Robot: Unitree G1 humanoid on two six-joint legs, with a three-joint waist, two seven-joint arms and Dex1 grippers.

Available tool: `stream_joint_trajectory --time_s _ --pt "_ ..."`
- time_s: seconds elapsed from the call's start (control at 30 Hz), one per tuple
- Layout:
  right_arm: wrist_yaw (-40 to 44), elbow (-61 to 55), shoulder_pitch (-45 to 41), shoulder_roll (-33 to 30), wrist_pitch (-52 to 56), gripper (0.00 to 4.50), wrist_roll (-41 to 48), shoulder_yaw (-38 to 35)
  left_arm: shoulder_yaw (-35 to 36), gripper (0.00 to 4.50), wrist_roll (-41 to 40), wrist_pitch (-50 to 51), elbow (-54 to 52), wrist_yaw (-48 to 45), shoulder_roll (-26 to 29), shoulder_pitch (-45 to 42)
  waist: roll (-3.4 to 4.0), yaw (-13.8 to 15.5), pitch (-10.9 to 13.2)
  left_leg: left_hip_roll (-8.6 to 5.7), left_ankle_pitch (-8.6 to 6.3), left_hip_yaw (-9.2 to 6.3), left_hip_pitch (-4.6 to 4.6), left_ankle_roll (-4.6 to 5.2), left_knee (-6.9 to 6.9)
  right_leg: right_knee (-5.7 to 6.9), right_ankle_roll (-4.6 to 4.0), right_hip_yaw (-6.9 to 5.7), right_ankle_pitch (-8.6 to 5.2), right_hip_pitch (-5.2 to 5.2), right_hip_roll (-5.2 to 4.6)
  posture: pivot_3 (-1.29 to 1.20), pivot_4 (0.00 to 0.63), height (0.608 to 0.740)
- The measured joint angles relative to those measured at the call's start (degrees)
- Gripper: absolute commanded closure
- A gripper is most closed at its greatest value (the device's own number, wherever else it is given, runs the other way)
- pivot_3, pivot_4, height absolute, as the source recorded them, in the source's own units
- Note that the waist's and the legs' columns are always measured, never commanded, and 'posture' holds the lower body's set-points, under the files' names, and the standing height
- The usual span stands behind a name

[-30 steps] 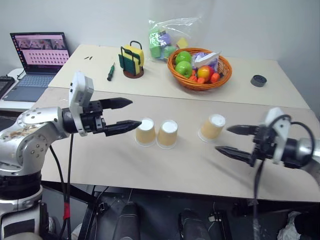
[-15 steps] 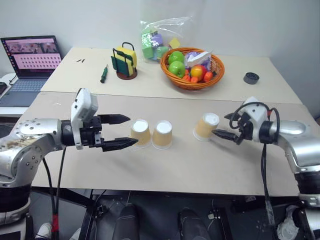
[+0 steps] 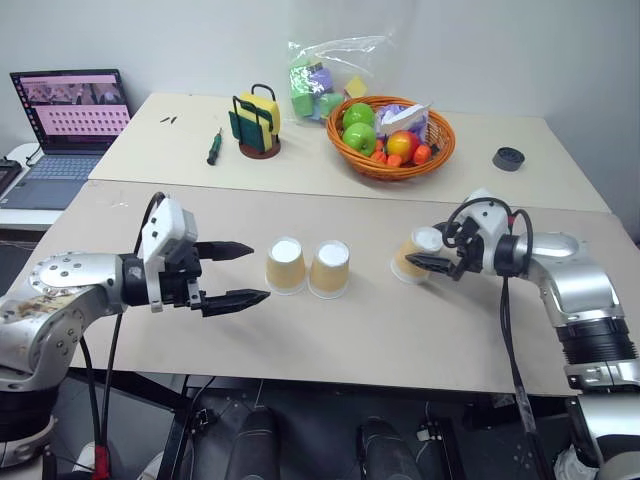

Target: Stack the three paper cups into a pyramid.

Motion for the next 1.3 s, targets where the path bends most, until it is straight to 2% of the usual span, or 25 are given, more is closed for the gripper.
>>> stream_joint_trajectory --time_s 0.13,0.23,0.33,0.6,0.77,0.87,0.97,1.07,1.17,1.3 --pt "0.29 0.7 -0.76 0.46 0.0 0.0 0.36 -0.35 -0.01 0.01 0.07 -0.27 -0.02 0.19 -0.01 -0.01 0.0 0.03 0.0 0.0 -0.01 0.0 0.0 -0.01 0.0 0.0 0.0 0.0 0.0 0.01 0.0 0.0 0.15 0.661" --pt "0.41 1.13 -0.8 1.11 0.01 0.73 0.97 -0.97 -0.26 0.0 0.14 -0.95 -0.02 0.39 -0.05 -0.09 0.0 0.04 0.0 0.0 0.0 0.0 -0.01 0.0 0.0 0.0 -0.01 0.0 0.0 0.0 0.0 0.0 0.15 0.661" --pt "0.41 1.26 -0.79 1.18 0.05 1.7 1.08 -1.84 -0.58 0.0 0.42 -1.28 -0.01 0.55 -0.07 -0.27 0.0 0.05 0.0 0.0 0.0 0.0 0.0 0.0 0.0 0.0 0.0 0.0 0.0 0.0 0.0 0.0 0.15 0.661" --pt "0.24 0.57 -1.43 1.47 1.51 1.7 3.3 -4.43 -1.22 0.0 0.83 -1.31 0.02 1.21 -0.34 -1.12 0.04 0.02 0.03 0.0 0.0 0.0 -0.03 0.0 0.0 0.0 0.0 0.0 0.01 -0.02 0.0 0.0 0.15 0.661" --pt "1.91 -8.53 -12.37 1.39 8.07 1.7 7.29 -3.9 -1.88 0.0 0.9 -1.32 0.08 1.31 -0.45 -1.82 0.45 -0.63 0.27 0.03 0.01 0.02 -0.24 0.0 -0.02 0.2 0.0 0.01 0.05 -0.45 0.01 0.0 0.15 0.661" --pt "5.01 -13.88 -21.01 2.04 11.34 1.7 9.49 -1.13 -2.59 0.0 1.0 -1.37 0.2 1.28 -0.67 -2.28 0.45 -0.81 0.27 0.04 0.02 0.01 -0.56 0.01 0.0 0.57 0.18 0.02 0.12 -0.92 0.05 0.0 0.15 0.661" --pt "9.35 -15.32 -27.14 5.96 13.87 1.7 10.29 5.12 -3.35 0.0 1.08 -1.37 0.34 1.12 -0.89 -2.54 0.43 -0.86 0.26 0.05 0.01 0.0 -0.6 0.0 0.03 0.79 0.13 0.01 0.03 -1.0 0.06 0.0 0.15 0.661" --pt "14.74 -14.93 -30.15 10.26 14.21 1.7 10.27 12.61 -3.56 0.0 1.06 -1.38 0.36 1.05 -1.23 -2.6 0.44 -0.85 0.27 0.04 0.02 0.0 -0.66 0.0 0.07 0.8 0.12 0.01 0.02 -1.04 0.05 0.0 0.15 0.661" --pt "17.89 -12.46 -32.12 12.93 11.7 1.7 8.33 17.12 -3.53 0.0 1.0 -1.36 0.25 1.2 -1.33 -2.24 0.43 -0.46 0.27 0.03 0.02 0.0 -0.68 -0.02 0.14 0.78 0.12 0.0 0.03 -1.01 0.04 0.0 0.15 0.661" --pt "19.45 -7.77 -32.59 14.71 8.12 1.7 5.63 19.0 -3.15 0.0 0.6 -1.22 -0.44 1.5 -1.31 -0.85 0.43 -0.32 0.27 0.03 0.03 0.0 -0.69 -0.04 0.14 0.78 0.11 0.0 0.03 -1.03 0.04 0.0 0.15 0.661"
